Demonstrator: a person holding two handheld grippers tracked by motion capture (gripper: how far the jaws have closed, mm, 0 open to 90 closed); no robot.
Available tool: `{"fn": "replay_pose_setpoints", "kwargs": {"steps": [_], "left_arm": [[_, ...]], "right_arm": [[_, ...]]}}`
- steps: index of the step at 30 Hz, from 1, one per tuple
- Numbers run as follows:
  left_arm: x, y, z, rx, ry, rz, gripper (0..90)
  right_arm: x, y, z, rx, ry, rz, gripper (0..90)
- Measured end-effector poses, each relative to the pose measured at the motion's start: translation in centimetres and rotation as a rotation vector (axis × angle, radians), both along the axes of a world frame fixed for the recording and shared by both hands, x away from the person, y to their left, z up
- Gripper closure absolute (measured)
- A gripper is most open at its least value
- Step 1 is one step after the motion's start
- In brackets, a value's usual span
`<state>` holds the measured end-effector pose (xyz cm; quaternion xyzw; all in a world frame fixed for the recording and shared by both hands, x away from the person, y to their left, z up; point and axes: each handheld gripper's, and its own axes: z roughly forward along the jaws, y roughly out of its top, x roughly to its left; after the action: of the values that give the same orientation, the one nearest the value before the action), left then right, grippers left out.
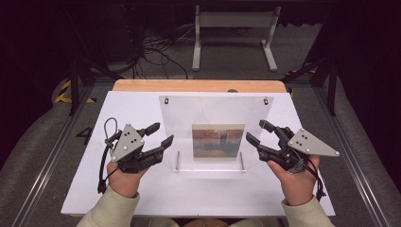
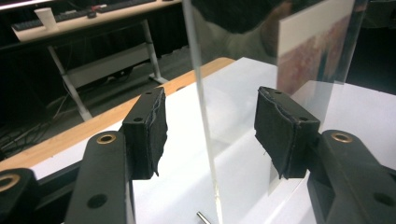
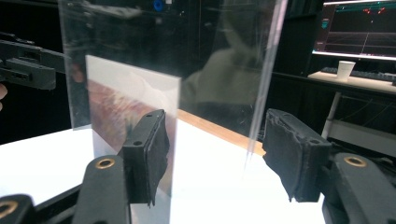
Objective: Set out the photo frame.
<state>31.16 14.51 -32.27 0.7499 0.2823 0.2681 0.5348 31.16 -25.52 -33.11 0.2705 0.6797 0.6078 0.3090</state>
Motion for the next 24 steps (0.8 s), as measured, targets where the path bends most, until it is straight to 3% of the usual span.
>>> {"fn": "replay_pose_setpoints", "kwargs": {"steps": [4,9,17,24], "left_arm": [[0.2,-0.1,-0.2,-0.008,0.007,-0.009,42.4],[0.4,-0.2,-0.5,-0.001,0.010,-0.013,41.9],[1.0,0.0,-1.0,0.013,0.029,-0.007,41.3],[1.0,0.8,-1.1,-0.008,0.034,-0.033,34.4]], "right_arm": [[0.4,-0.1,-0.3,-0.004,0.009,-0.025,36.2],[0.8,-0.5,-0.7,0.036,0.044,0.004,39.2],[1.0,-0.5,-1.0,0.032,0.049,0.005,38.9],[0.4,-1.1,-0.5,-0.010,0.049,-0.004,38.7]]}}
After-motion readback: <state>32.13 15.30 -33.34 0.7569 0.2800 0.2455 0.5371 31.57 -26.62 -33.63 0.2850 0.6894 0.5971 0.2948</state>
